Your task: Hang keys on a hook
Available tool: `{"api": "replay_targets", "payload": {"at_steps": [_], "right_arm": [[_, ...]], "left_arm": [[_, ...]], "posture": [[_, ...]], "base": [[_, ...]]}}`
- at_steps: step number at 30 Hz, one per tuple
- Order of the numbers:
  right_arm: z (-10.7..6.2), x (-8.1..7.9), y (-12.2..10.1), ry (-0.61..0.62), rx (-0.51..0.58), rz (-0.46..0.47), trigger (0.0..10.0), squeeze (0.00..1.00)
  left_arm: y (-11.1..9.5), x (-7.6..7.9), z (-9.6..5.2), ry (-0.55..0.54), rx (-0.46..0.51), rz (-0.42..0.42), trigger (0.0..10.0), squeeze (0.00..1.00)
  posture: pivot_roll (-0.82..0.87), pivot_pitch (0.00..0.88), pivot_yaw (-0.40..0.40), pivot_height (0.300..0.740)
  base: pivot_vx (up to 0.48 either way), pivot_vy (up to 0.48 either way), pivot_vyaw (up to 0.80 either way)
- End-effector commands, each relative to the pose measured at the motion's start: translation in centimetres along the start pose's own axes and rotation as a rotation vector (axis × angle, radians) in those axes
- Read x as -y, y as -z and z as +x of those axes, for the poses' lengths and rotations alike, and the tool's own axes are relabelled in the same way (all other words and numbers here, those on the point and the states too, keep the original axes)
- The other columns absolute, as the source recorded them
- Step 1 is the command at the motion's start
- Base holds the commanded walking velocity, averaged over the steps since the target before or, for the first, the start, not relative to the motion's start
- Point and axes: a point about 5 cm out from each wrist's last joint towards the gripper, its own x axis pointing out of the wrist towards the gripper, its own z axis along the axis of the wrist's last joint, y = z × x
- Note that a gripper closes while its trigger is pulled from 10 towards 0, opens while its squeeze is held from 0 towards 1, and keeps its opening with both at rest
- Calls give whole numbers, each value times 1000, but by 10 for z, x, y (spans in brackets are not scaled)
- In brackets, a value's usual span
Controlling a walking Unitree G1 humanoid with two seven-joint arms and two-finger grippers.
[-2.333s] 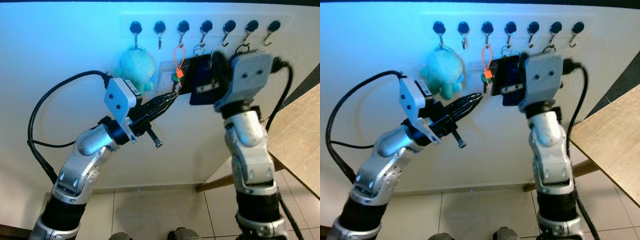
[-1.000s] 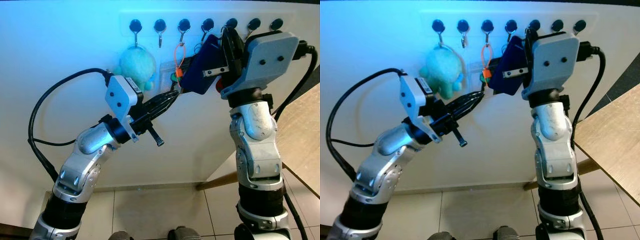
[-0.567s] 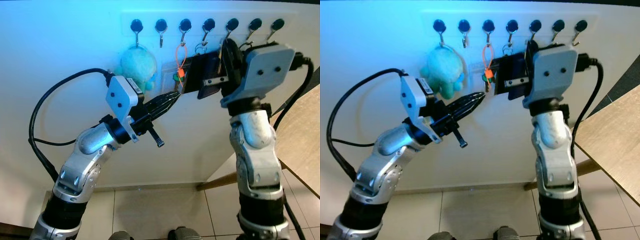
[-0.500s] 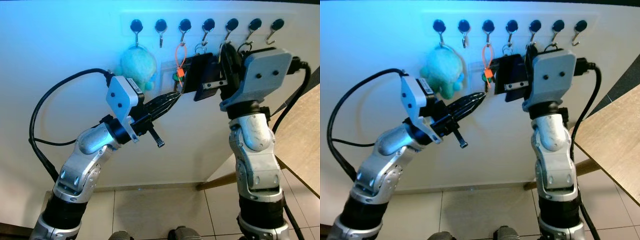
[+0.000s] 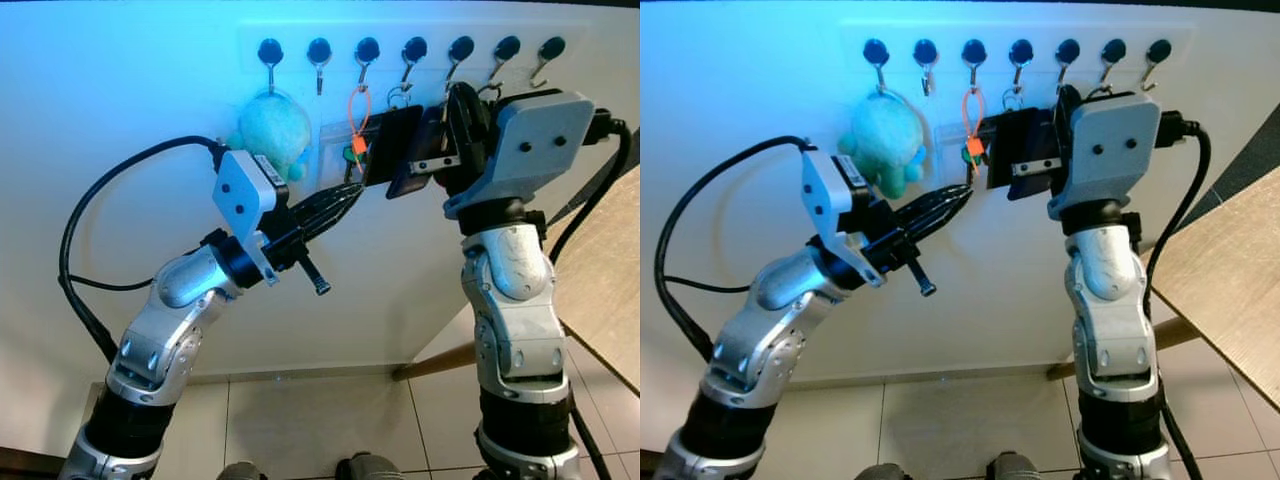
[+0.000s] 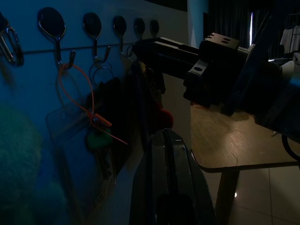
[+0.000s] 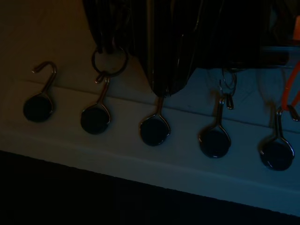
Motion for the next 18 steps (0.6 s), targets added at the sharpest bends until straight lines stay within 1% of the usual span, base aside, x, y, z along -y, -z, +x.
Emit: {"api": "replay_targets", "payload": {"at_steps": [1,11,18], "right_arm": [[1,1,-5,-4,16,8,10000,0],[3,0,-8,-17,32,19,10000,0],[1,1,-11,-7,43,23,10000,0]], "left_arm": [[-5,3,3,15,18,1,10000,0],[-6,3,2,14,18,3,10000,0],[-6,4,2,16,19,3,10000,0]], "posture": [[34,111,-28,740],[36,112,-29,740],[36,112,-29,740]], "base": [[0,0,0],[0,0,0],[0,0,0]]}}
